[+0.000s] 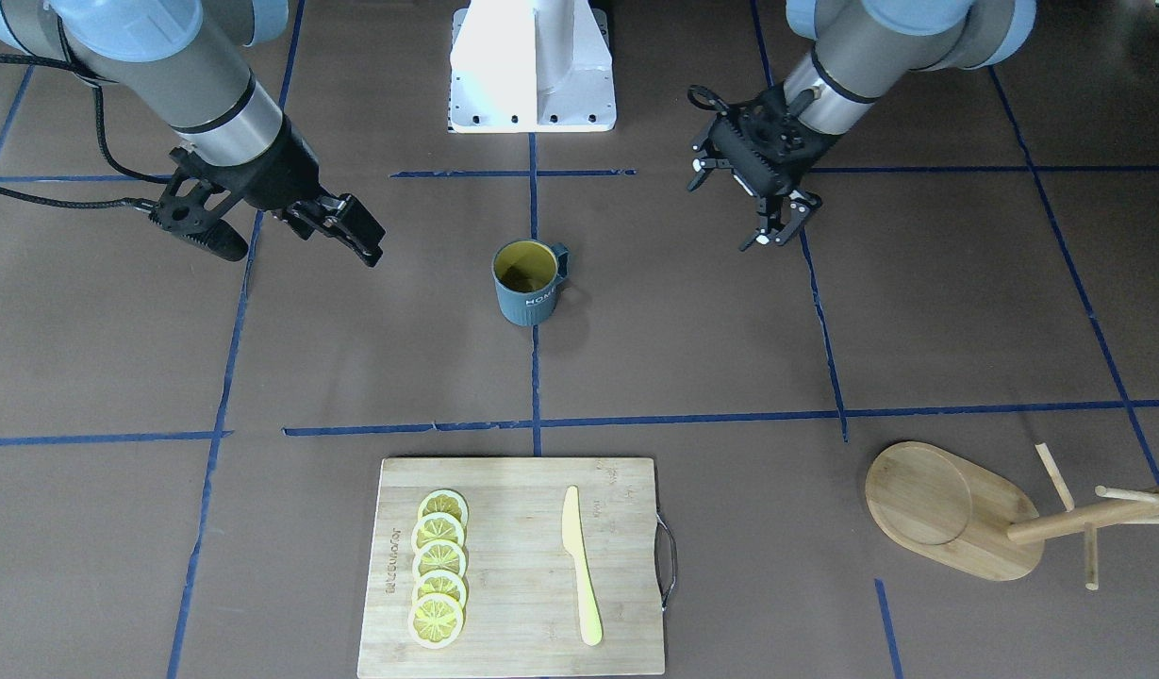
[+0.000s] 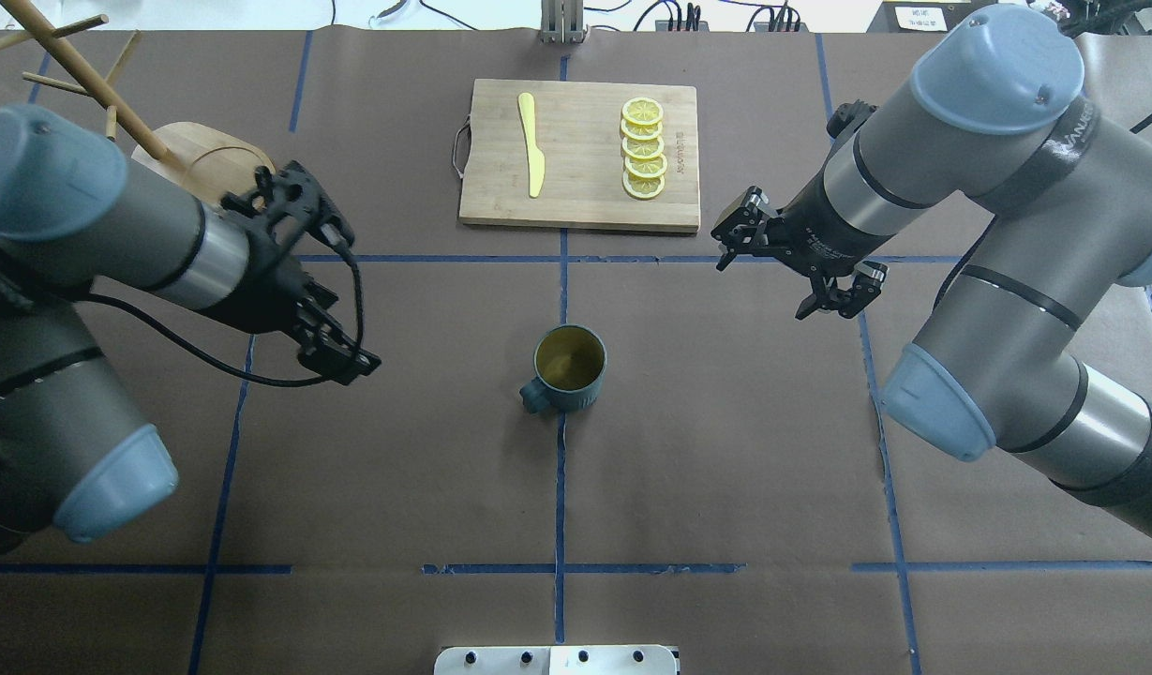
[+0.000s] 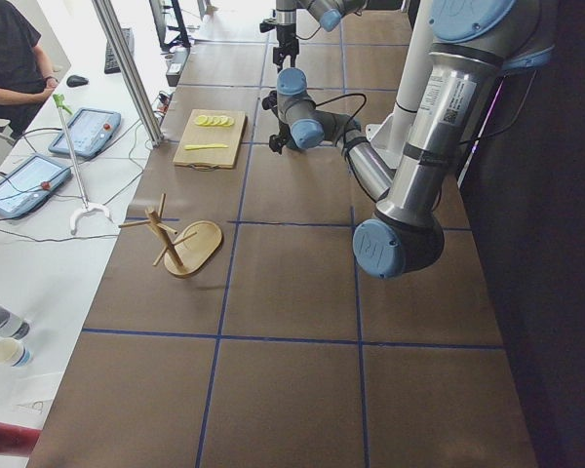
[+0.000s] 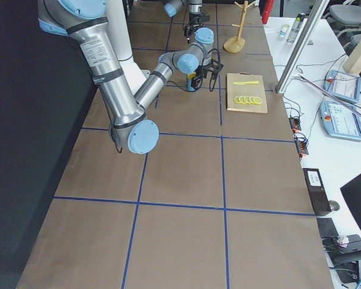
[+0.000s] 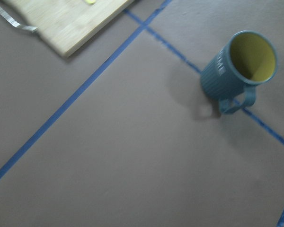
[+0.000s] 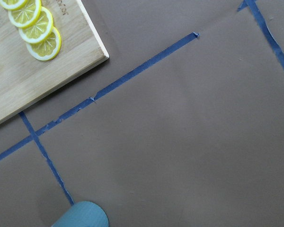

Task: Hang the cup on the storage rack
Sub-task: 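Open and lift the right gripper away while the left gripper reaches toward the mug handle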

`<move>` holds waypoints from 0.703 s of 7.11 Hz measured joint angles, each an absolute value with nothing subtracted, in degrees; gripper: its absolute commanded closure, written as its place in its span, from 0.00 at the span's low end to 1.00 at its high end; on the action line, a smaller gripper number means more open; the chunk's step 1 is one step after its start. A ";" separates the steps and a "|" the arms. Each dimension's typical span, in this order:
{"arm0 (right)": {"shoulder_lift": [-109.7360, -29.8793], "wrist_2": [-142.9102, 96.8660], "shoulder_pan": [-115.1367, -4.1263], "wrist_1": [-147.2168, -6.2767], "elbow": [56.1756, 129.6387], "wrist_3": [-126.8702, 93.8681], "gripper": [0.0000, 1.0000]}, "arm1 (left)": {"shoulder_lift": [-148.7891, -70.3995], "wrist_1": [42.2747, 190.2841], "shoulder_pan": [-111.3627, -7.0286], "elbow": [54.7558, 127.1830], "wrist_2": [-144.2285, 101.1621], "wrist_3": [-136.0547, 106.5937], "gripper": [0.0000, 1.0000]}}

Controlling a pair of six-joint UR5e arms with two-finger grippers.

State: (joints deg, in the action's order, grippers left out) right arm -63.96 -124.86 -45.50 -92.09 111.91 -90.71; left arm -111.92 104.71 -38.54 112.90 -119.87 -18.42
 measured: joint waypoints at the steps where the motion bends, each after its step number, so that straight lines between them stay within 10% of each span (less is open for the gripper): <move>1: -64.32 -124.88 -45.84 -92.07 111.94 -90.65 0.01 | -114.39 105.27 -35.08 111.44 -115.15 -19.87 0.00; 5: -64.58 -124.89 -46.31 -92.10 112.43 -90.61 0.01 | -119.08 122.32 -25.36 99.42 -100.88 -30.99 0.03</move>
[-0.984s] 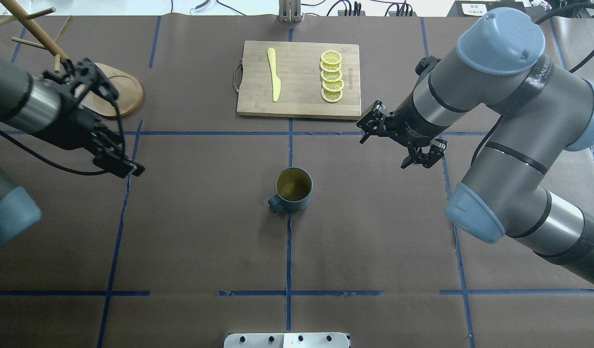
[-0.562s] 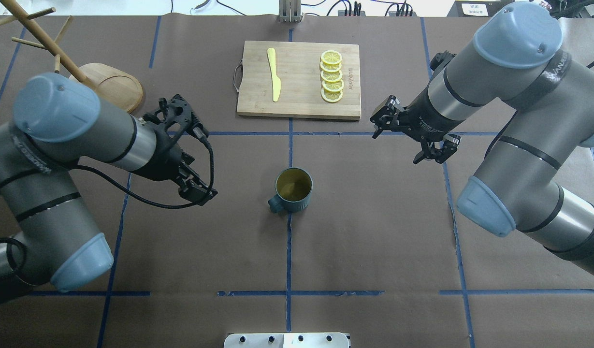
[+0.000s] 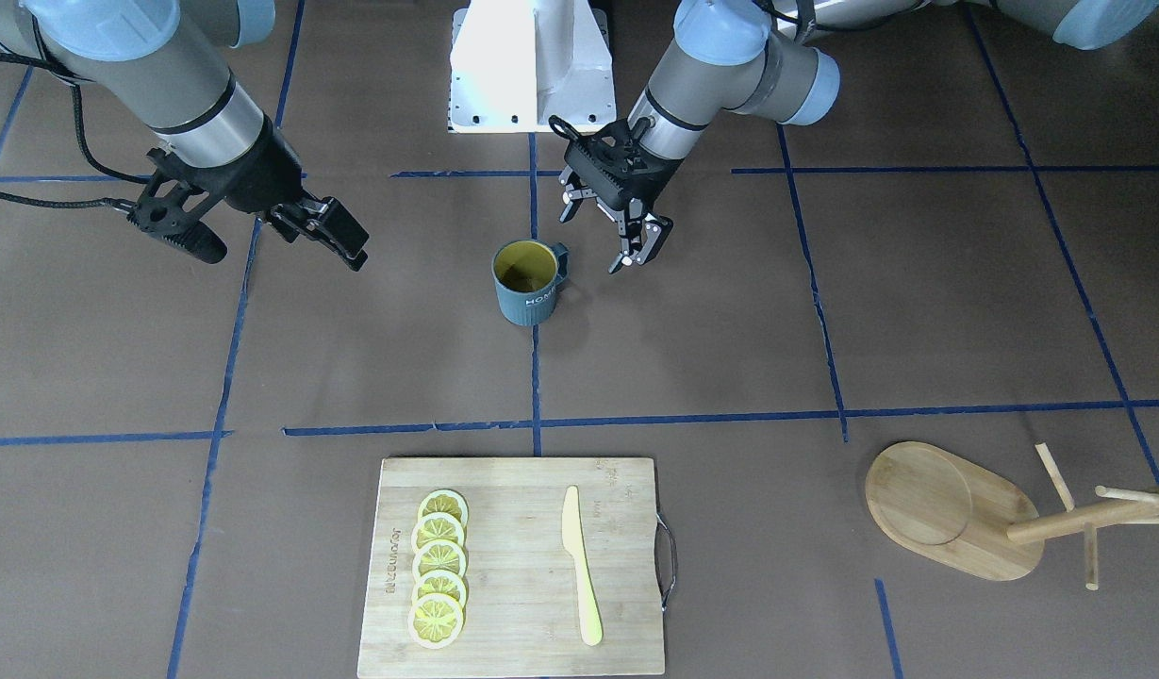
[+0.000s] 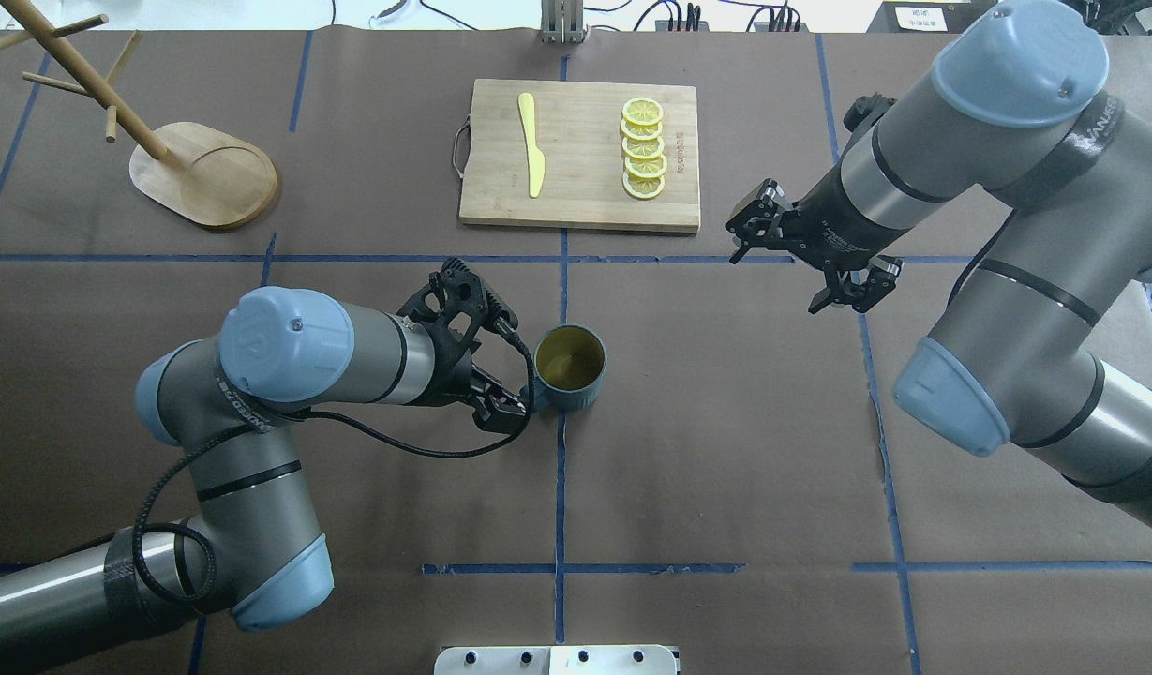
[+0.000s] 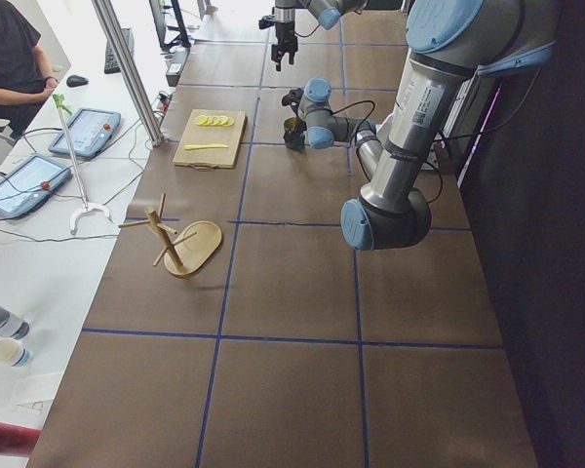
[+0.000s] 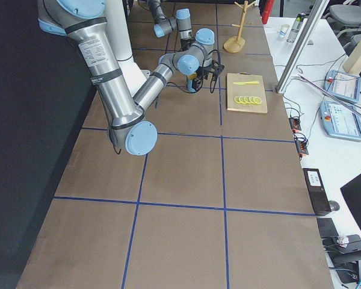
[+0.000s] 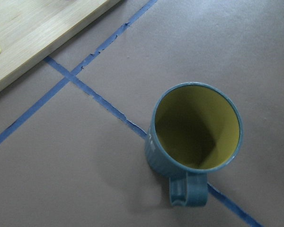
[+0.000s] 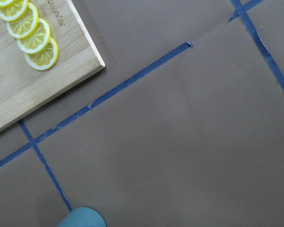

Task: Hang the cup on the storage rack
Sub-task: 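Open and lift the right gripper away while the left gripper reaches toward the mug handle, then grasp the teal mug by its handle with the left gripper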

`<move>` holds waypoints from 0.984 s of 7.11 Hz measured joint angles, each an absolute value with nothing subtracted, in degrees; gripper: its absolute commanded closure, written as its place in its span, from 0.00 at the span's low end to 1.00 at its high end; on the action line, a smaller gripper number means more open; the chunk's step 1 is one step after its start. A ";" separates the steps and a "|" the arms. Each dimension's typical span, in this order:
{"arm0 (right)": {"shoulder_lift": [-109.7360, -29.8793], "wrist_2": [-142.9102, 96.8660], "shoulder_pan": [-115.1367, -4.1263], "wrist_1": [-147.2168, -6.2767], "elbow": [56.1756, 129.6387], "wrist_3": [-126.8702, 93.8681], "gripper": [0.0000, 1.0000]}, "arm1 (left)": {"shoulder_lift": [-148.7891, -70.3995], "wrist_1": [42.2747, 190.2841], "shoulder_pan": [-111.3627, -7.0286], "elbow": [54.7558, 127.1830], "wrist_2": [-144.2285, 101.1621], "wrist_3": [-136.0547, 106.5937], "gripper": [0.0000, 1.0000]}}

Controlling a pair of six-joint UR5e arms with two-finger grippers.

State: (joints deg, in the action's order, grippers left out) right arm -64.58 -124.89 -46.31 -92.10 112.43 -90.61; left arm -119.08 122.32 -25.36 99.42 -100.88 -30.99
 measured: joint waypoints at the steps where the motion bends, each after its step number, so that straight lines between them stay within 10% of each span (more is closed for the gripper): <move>1: -64.62 -124.89 -46.34 -92.11 112.46 -90.62 0.01 | -119.19 123.92 -24.29 98.47 -99.76 -32.37 0.06; 7: -67.85 -123.97 -48.12 -92.22 113.65 -90.56 0.01 | -119.87 124.70 -21.91 96.51 -94.89 -33.92 0.24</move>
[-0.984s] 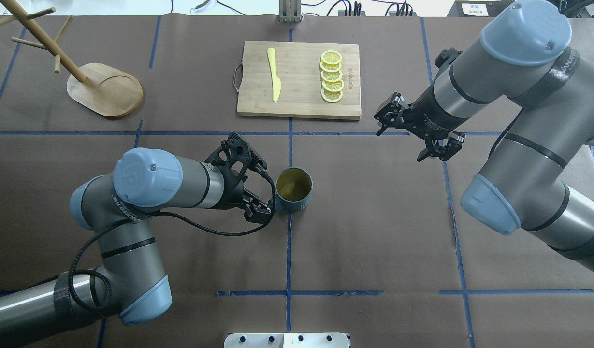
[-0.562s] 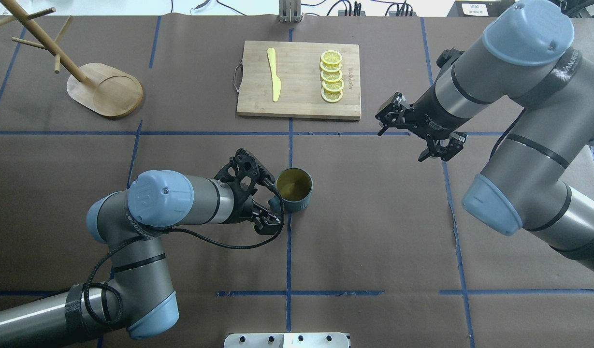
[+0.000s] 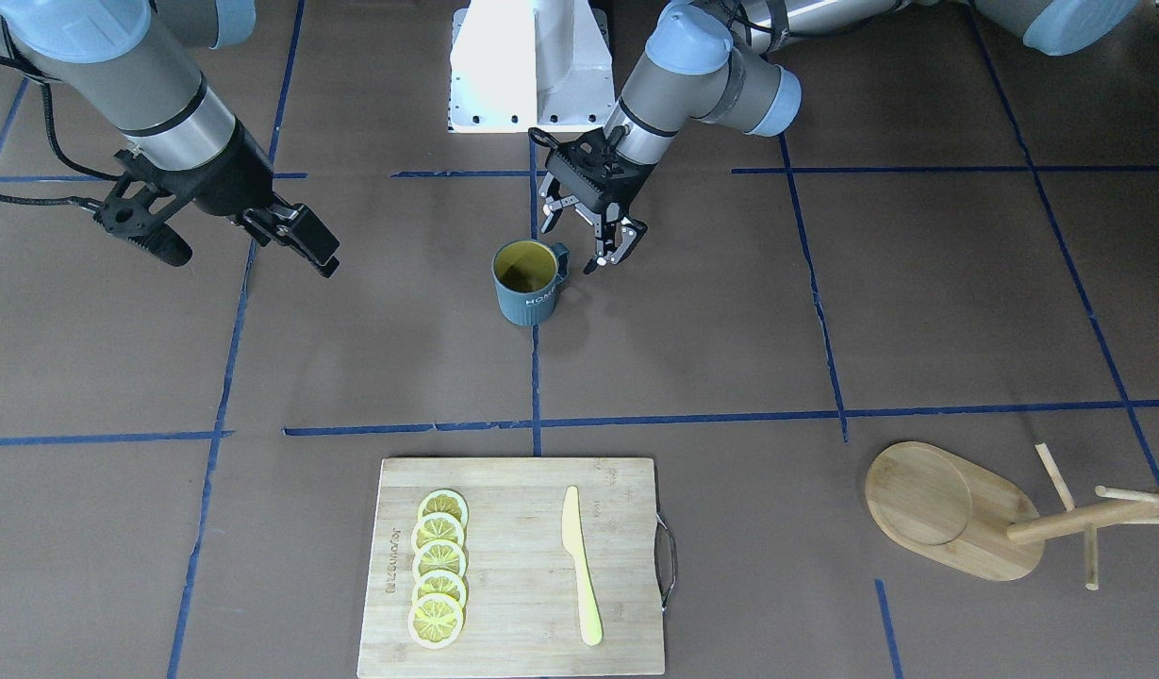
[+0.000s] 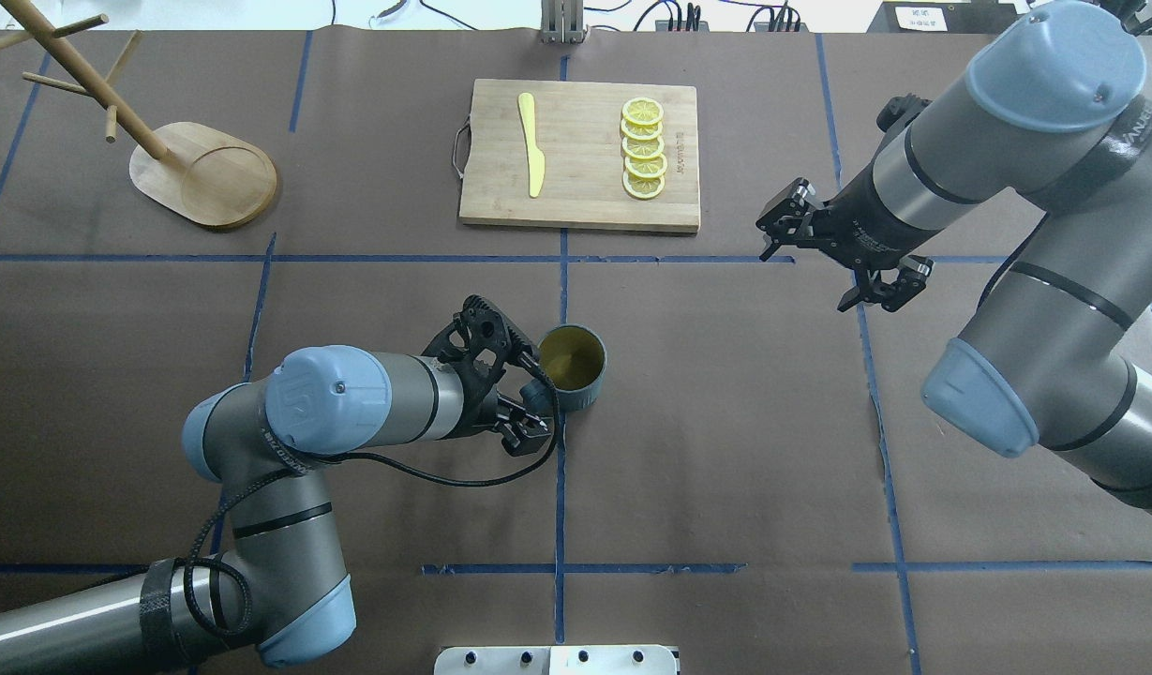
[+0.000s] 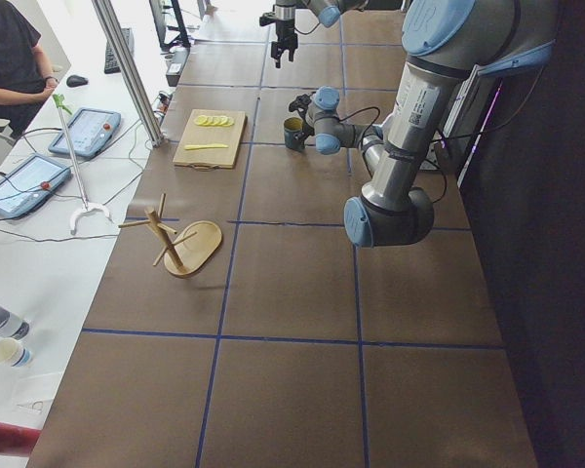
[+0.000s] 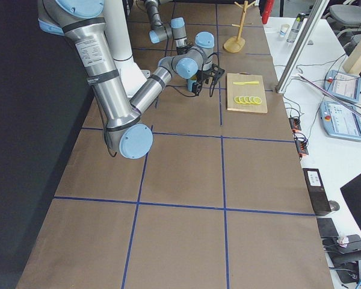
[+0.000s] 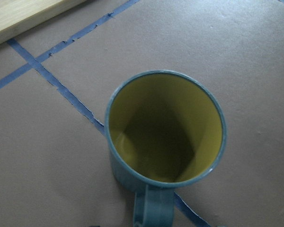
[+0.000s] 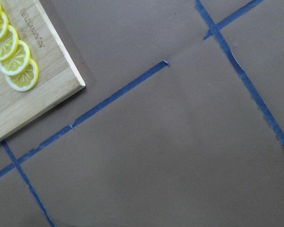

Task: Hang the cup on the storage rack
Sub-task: 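Grasp the teal mug by its handle with the left gripper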

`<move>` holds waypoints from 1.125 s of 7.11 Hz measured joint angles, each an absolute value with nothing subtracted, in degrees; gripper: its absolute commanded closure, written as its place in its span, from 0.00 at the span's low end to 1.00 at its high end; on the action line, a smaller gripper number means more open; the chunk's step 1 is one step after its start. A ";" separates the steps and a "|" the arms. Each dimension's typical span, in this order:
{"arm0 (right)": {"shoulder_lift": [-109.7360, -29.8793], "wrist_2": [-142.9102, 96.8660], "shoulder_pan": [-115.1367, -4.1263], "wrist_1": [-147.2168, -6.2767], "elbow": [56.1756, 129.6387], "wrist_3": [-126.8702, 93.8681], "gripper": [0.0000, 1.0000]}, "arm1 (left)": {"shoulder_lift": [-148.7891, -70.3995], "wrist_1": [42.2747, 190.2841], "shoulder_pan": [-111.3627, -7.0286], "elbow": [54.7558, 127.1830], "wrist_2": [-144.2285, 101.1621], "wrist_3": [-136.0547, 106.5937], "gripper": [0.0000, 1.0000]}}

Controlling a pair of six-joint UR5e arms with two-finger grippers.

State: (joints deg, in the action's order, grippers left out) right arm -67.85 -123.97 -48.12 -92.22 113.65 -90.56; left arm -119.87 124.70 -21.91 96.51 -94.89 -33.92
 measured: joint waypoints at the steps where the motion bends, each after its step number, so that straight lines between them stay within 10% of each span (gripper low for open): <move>1: -68.88 -123.89 -49.44 -92.28 113.96 -90.19 0.01 | -120.05 124.71 -21.82 96.28 -94.16 -33.92 0.31; 8: -71.18 -123.84 -51.57 -92.46 114.26 -86.93 0.01 | -120.13 124.49 -21.17 96.15 -94.12 -33.91 0.93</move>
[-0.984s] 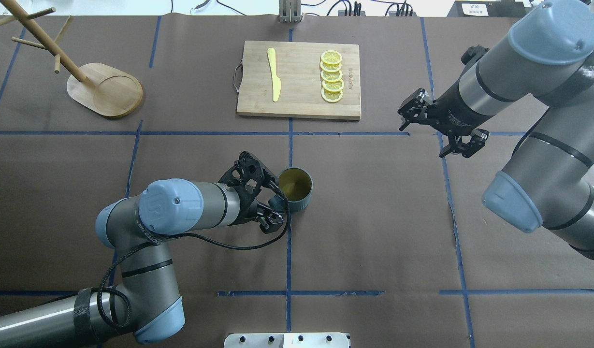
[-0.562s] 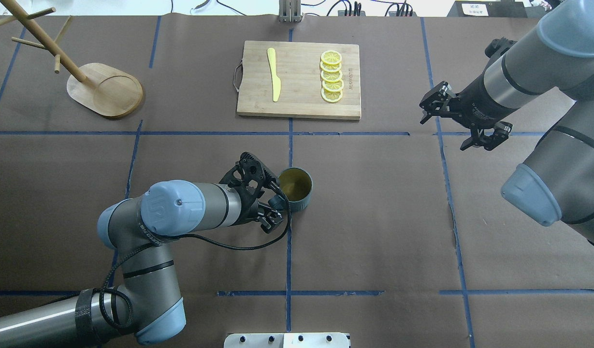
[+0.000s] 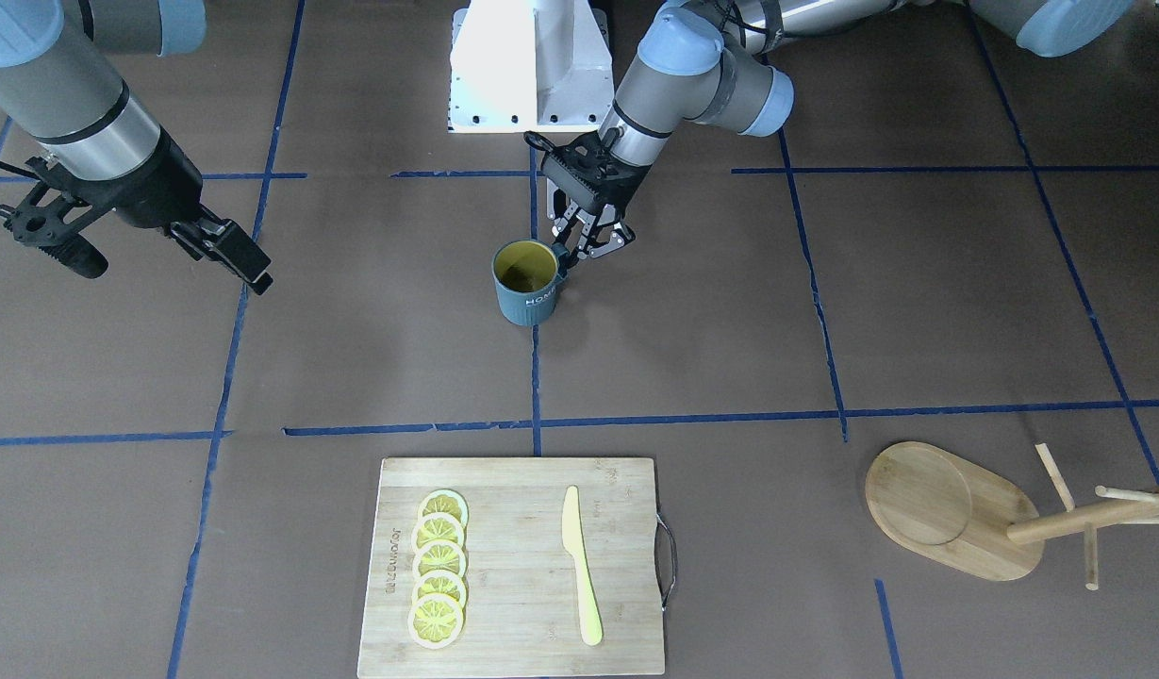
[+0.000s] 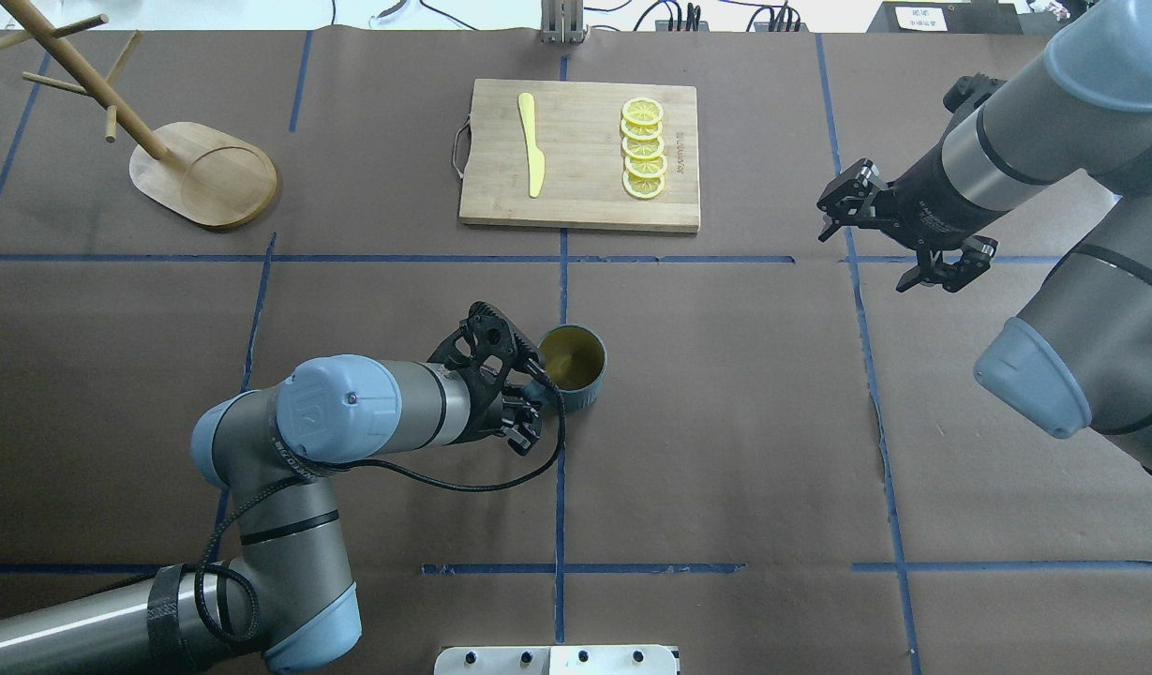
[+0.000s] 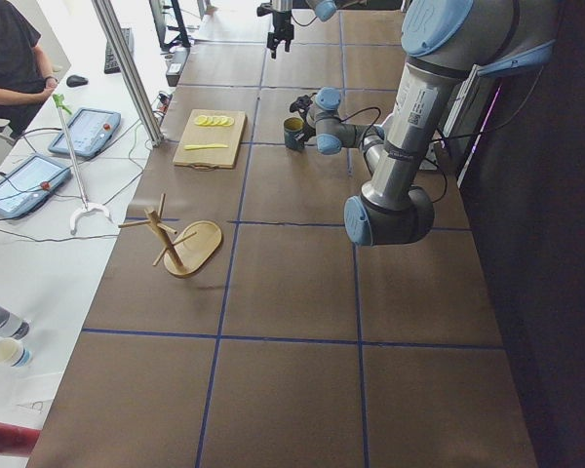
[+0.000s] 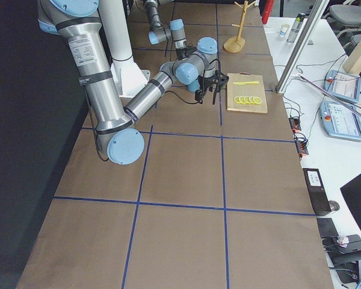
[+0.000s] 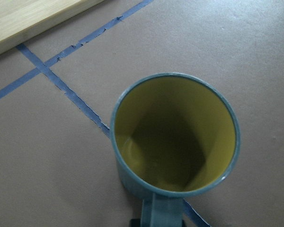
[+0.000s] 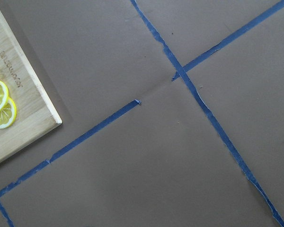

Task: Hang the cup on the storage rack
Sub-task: 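Grasp the teal mug by its handle with the left gripper, then lift the mug with the left gripper and carry it toward the wooden rack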

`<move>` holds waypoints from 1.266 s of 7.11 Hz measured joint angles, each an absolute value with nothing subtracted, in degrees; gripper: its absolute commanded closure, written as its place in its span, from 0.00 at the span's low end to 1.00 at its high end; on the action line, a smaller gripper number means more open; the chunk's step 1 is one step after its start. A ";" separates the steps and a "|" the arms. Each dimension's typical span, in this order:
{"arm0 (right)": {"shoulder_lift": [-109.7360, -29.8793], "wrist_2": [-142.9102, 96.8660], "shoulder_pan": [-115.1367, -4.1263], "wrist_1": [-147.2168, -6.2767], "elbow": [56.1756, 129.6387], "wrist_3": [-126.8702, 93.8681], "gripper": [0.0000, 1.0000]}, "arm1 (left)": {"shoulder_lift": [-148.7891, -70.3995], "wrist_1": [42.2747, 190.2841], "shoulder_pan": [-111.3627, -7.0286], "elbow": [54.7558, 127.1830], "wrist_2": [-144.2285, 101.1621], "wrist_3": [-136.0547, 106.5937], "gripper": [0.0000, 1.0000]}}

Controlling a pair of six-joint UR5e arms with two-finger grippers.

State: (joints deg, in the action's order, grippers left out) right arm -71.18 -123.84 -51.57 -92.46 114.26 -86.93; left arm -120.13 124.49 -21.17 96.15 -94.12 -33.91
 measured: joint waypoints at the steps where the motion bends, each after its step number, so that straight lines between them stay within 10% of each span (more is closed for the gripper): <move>1: -71.22 -123.84 -51.54 -92.46 114.26 -86.92 0.01 | -120.06 124.54 -21.17 96.49 -94.23 -33.92 0.95; 9: -75.64 -123.00 -52.35 -92.46 117.92 -86.92 0.01 | -117.06 124.55 -35.33 99.91 -98.01 -47.10 1.00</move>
